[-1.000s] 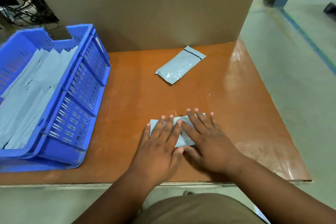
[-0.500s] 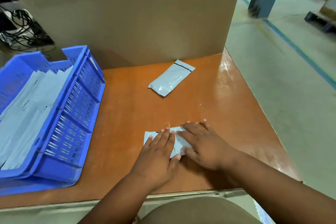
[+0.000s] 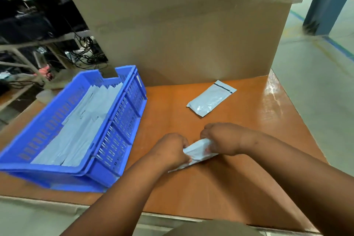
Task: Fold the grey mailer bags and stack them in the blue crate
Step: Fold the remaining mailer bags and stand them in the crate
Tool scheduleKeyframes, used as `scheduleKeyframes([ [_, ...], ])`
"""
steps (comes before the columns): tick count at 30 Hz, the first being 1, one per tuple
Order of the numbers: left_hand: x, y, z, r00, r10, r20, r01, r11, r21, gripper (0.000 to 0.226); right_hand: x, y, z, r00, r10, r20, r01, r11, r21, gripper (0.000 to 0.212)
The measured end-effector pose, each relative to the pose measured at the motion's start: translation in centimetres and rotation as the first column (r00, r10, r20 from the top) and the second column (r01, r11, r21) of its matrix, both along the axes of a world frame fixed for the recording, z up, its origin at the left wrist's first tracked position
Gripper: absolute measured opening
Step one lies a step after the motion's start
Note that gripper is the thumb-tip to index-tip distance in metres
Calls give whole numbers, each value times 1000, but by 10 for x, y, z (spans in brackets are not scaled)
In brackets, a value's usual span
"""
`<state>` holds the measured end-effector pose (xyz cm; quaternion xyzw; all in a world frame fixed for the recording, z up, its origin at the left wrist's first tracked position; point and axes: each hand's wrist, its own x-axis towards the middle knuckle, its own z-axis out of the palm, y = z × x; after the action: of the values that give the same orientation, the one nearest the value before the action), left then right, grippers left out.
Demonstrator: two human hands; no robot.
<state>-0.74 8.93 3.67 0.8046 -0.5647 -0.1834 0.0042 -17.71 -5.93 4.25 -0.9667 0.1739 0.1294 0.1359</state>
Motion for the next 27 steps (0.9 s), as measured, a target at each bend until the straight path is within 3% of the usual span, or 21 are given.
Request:
scheduleKeyframes([
  [4, 29, 25, 53, 991, 126, 51, -123, 991, -56, 31, 36, -6, 54, 995, 88, 55, -89, 996, 20, 18],
  [9, 66, 60, 130, 945, 325, -32, -323, 915, -242, 31, 114, 0, 137, 957, 271, 103, -258, 959, -120, 33],
  [15, 128, 111, 207, 849, 517, 105, -450, 814, -367, 35, 225, 39, 224, 867, 463, 186, -371, 848, -379, 37],
  [20, 181, 153, 219, 768, 625, 143, -561, 763, -319, 37, 310, 97, 248, 810, 581, 86, -449, 707, -546, 39],
  [23, 213, 173, 196, 743, 662, 97, -624, 738, -258, 41, 355, 117, 232, 798, 602, -24, -527, 679, -511, 44],
  [27, 233, 172, 155, 775, 622, -117, -629, 776, -40, 46, 400, 133, 189, 789, 568, -237, -614, 699, -367, 44],
])
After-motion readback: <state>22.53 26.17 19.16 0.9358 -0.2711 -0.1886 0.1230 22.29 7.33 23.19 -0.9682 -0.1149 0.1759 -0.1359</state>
